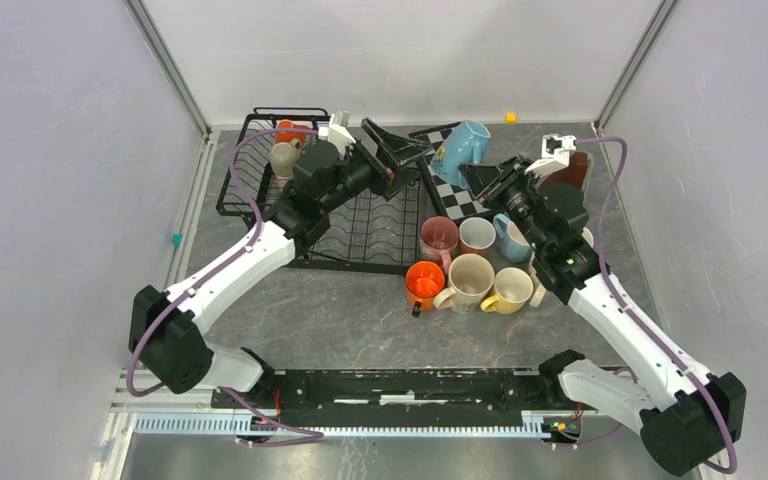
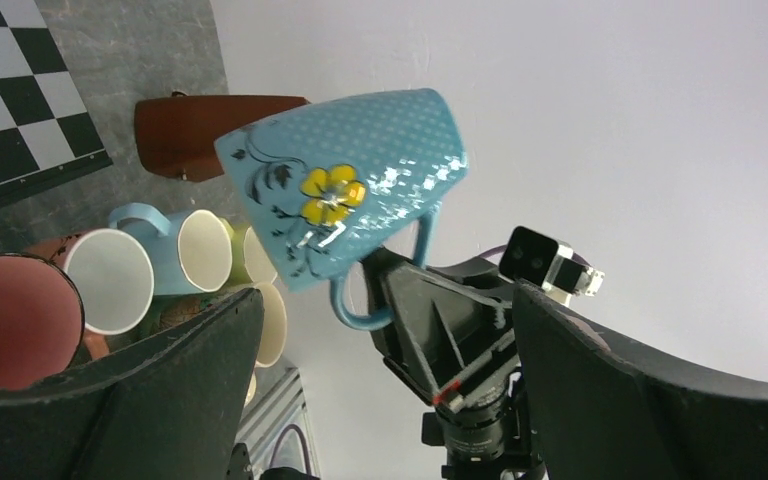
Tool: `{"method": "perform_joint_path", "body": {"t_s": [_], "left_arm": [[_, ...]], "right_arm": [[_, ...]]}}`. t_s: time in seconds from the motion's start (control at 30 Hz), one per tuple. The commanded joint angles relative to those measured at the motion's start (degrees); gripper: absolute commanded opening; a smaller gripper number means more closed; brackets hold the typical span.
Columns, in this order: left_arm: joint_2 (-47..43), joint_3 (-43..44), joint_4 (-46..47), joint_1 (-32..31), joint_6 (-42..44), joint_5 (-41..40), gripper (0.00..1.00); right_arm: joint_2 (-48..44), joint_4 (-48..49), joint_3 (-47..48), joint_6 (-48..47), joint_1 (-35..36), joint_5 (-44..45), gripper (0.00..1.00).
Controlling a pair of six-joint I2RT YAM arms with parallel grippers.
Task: Unload the cups from the dish rack
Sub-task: Place the cup at the center of the board.
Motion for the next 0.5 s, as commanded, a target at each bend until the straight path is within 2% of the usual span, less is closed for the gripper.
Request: {"method": "perform_joint_path", "body": {"t_s": [0.0, 0.27, 0.33, 0.47], "left_arm": [[1.18, 1.96, 2.79, -0.88, -3.65, -0.92, 0.99], [3.88, 3.8, 7.56, -2.57, -8.18, 0.23, 0.97], [3.93, 2.49, 13.11, -2.58, -10.54, 0.68, 0.95], [4.38, 2.82, 16.85, -2.63, -13.27, 2.41, 0.88]], "right_arm": [[-4.17, 10.57, 0.74, 4.13, -0.82, -4.21, 0.0], [-5.45, 15.58, -1.54, 9.39, -2.24, -7.84, 0.0], [-6.02, 15.62, -1.35, 9.35, -2.62, -8.18, 0.0], [-6.42, 18.2, -2.56, 11.73, -3.58, -10.42, 0.0]]}}
